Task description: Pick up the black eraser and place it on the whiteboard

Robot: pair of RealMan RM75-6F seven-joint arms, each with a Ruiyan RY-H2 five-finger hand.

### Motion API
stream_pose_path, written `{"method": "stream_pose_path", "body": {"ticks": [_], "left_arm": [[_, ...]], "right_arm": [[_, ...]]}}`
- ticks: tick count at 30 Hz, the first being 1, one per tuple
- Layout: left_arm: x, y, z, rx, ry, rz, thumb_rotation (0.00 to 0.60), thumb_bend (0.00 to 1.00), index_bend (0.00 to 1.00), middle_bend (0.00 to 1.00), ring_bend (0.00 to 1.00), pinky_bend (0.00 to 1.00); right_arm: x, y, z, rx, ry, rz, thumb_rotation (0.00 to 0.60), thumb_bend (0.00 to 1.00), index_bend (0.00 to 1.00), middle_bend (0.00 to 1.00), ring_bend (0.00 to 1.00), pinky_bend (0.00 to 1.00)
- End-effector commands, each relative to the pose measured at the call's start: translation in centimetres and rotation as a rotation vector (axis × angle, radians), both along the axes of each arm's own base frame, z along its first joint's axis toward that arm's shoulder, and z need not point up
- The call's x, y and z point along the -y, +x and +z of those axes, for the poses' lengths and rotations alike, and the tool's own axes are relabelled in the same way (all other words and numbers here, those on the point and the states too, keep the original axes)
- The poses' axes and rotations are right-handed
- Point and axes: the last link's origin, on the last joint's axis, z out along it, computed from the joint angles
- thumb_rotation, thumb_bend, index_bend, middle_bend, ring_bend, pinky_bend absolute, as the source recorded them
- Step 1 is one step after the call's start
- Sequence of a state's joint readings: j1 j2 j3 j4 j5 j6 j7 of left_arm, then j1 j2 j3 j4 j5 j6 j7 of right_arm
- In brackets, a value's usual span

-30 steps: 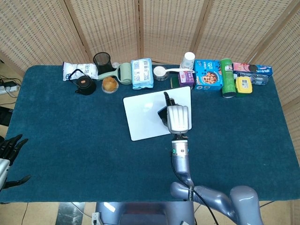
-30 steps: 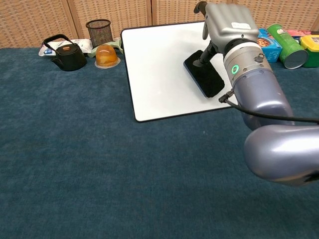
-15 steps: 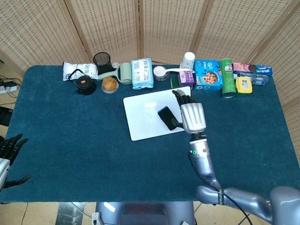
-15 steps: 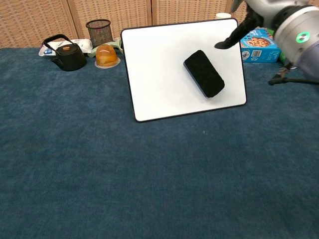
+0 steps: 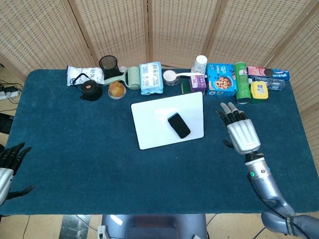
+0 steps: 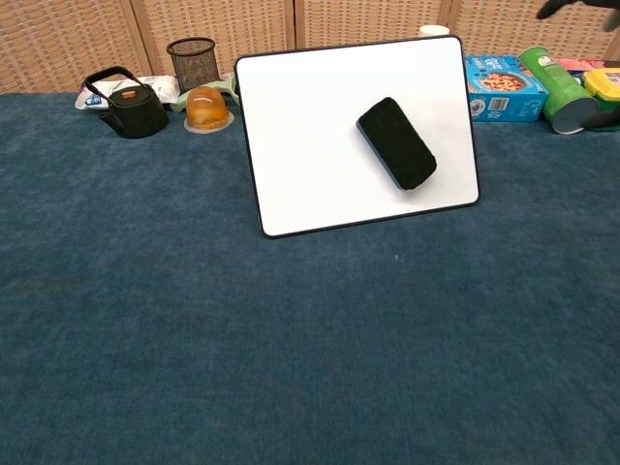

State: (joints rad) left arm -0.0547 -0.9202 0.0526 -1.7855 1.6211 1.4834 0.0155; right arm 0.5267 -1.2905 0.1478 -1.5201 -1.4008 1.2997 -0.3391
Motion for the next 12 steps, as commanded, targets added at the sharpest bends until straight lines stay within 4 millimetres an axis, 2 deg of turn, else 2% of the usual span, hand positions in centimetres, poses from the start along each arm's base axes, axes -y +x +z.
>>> {"method": "stream_pose_path", "body": {"ticks": [1, 4, 7, 12], "left_arm": [[0.0, 0.0, 0.1, -0.002, 0.015, 0.004, 0.600, 0.07, 0.00, 0.00, 0.00, 0.05], [-0.2, -0.1, 0.0, -0.008, 0.025, 0.006, 0.600, 0.07, 0.00, 0.00, 0.00, 0.05], [-0.4, -0.1, -0.1, -0.015, 0.039, 0.010, 0.600, 0.07, 0.00, 0.00, 0.00, 0.05], [-0.2, 0.0, -0.1, -0.021, 0.054, 0.003, 0.600, 0.07, 0.00, 0.00, 0.00, 0.05]], "right_arm": [[-3.6, -4.6, 2.9, -0.001, -0.028, -0.053, 0.600, 0.00, 0.15, 0.08, 0.09, 0.25], [-5.1, -5.8, 3.4, -0.002, -0.051, -0.081, 0.600, 0.00, 0.15, 0.08, 0.10, 0.25], [-7.5, -7.4, 4.3, -0.023, -0.105, -0.135, 0.600, 0.00, 0.15, 0.08, 0.10, 0.23], [-10.6, -8.2, 5.5, 0.025, -0.148, -0.212, 0.600, 0.00, 0.15, 0.08, 0.09, 0.21]]}}
